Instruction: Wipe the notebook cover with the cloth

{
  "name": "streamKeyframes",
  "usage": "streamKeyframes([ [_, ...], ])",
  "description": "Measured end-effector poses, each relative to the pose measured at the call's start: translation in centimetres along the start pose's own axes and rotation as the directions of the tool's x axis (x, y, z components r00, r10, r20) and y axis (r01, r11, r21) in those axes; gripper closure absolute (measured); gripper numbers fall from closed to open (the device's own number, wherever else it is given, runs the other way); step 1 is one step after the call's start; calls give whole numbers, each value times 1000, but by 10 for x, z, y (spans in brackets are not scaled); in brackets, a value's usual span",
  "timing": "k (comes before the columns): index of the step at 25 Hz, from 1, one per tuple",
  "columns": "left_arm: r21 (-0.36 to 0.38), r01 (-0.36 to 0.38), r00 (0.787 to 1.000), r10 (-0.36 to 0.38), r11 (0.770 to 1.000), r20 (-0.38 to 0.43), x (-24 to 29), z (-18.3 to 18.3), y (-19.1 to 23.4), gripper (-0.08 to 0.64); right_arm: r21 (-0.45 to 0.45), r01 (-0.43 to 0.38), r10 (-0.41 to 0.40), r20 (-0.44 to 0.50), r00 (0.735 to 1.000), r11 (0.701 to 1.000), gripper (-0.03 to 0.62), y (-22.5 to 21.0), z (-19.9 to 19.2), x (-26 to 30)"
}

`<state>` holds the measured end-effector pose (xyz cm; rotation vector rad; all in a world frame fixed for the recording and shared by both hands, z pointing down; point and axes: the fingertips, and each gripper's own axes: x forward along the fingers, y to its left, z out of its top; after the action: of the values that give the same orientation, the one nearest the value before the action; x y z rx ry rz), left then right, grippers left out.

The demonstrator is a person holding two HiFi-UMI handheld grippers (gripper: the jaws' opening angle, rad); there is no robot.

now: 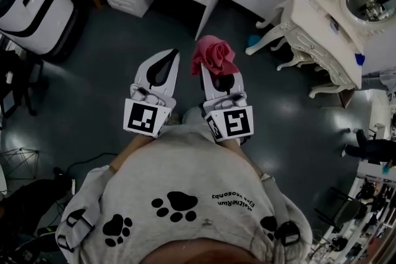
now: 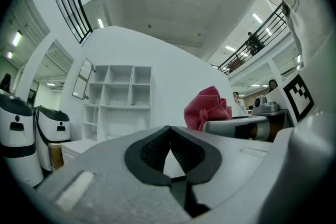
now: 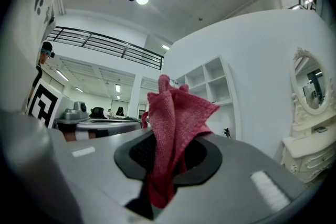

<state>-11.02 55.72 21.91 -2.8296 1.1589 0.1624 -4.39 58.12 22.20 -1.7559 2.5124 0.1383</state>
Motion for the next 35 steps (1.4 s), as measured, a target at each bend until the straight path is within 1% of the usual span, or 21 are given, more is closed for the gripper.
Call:
streamKeyframes([
  [4,-19,8,1000,-8,1000,-6,14,-9,6,569,4,9,-9,-3,1000,1000,528,-11,-6,12],
  [12,-10,-14,1000,14,1000,5,62,-18,34,569,3,-16,16,13,1000,1000,528,-45,-16,58],
  [20,-5,-53,998,53,999,14,146,-26,69,569,-14,-65,65,11,998,998,528,-108,-24,131],
  [25,-7,-80,997,80,997,5,195,-36,82,569,-15,-91,92,6,996,996,528,-151,-29,165],
  [31,3,-121,993,121,993,-3,235,-43,95,569,-2,-129,129,13,992,992,528,-187,-37,196],
  [35,11,-146,989,146,989,-17,250,-48,103,569,14,-147,147,17,989,989,528,-202,-42,211],
])
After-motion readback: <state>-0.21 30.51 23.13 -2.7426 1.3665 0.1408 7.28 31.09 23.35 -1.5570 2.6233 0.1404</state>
